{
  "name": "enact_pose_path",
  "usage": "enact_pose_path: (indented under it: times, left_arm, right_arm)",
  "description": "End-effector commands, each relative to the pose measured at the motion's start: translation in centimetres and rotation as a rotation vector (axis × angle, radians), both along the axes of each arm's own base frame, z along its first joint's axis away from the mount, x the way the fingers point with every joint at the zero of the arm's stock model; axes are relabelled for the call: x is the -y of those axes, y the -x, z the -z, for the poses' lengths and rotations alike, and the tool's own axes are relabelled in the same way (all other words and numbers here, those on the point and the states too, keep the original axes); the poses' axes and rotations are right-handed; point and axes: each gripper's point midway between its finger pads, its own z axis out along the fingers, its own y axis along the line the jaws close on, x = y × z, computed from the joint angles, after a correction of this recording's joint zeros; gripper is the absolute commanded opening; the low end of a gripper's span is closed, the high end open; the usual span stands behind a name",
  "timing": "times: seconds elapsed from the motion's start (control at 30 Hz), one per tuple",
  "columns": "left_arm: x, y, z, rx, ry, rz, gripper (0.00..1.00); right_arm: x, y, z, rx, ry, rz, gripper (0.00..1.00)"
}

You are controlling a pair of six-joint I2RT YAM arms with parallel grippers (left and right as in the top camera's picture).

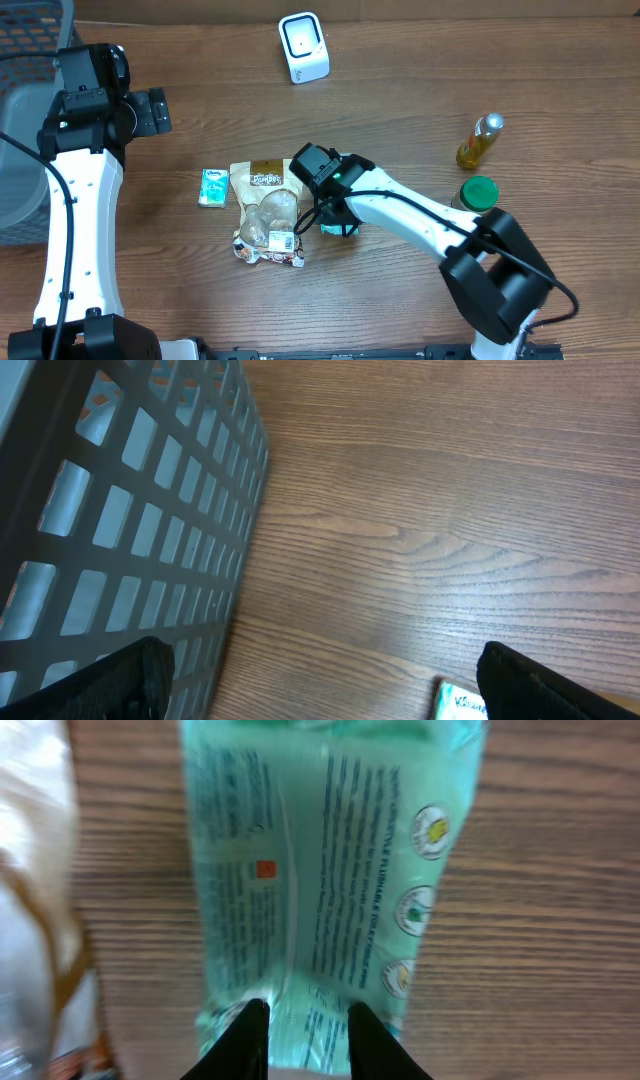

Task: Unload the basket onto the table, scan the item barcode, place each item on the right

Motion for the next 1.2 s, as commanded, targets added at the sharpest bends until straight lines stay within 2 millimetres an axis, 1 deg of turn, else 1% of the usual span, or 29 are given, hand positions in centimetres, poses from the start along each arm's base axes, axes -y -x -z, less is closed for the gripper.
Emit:
enact_pose_path:
  times: [0.0, 0.13, 0.17, 0.27, 0.37, 0.47, 0.53, 0.6, 0.67, 0.7, 0.83, 0.97, 1.17]
  left_arm:
    - [0.3, -0.1, -1.1, 0.031, 0.003, 0.0, 1.0]
    - [0.3, -0.1, -1.1, 0.032, 0.002, 0.0, 1.0]
    - [0.3, -0.1, -1.1, 0.032, 0.002, 0.0, 1.0]
    - [0.3, -0.1, -1.1, 0.032, 0.002, 0.0, 0.99]
    - [0.3, -0.1, -1.1, 0.032, 0.002, 0.0, 1.0]
    - [0.3, -0.1, -1.1, 0.031, 0.003, 0.0, 0.99]
    - [0.3, -0.1, -1.1, 0.031, 0.003, 0.0, 0.99]
    - [0.3, -0.1, -1.1, 0.032, 0.002, 0.0, 1.0]
    - [0.3, -0.1, -1.1, 0.032, 0.002, 0.0, 0.99]
    - [0.3, -0.1, -1.1, 0.032, 0.002, 0.0, 1.0]
    - [0.3, -0.1, -1.1, 0.031, 0.003, 0.0, 1.0]
    - [0.3, -0.1, -1.1, 0.031, 0.003, 0.0, 0.99]
    - [0.3, -0.1, -1.1, 0.031, 0.003, 0.0, 1.0]
  right_arm:
    - [0.4, 0.5, 2.4, -0.036, 0.05, 0.001, 0.26]
    - [0.4, 1.3, 4.6, -0.1, 0.064, -0.001, 0.33]
    - [0.4, 1.5, 4.8, -0.11, 0.066, -0.001, 0.37]
    - [0.3, 1.5, 4.7, -0.112, 0.064, -0.001, 0.41]
    - [-0.2, 0.9, 3.4, -0.099, 0.052, -0.019, 0.45]
    - [-1.3, -0.2, 1.0, -0.072, 0.028, -0.051, 0.48]
    - [-2.1, -1.0, -1.1, -0.049, 0.006, -0.054, 0.5]
    - [-2.5, -1.3, -2.4, -0.038, -0.006, -0.054, 0.5]
    - [-2.6, -1.3, -3.2, -0.042, -0.009, -0.053, 0.5]
    - [-2.7, -1.1, -3.2, -0.055, -0.016, -0.055, 0.5]
    - [-3.0, 0.4, -2.5, -0.128, -0.046, -0.054, 0.37]
    - [-2.3, 1.0, -1.5, -0.144, -0.026, -0.027, 0.36]
    - [-1.9, 1.4, 0.7, -0.141, -0.03, -0.014, 0.35]
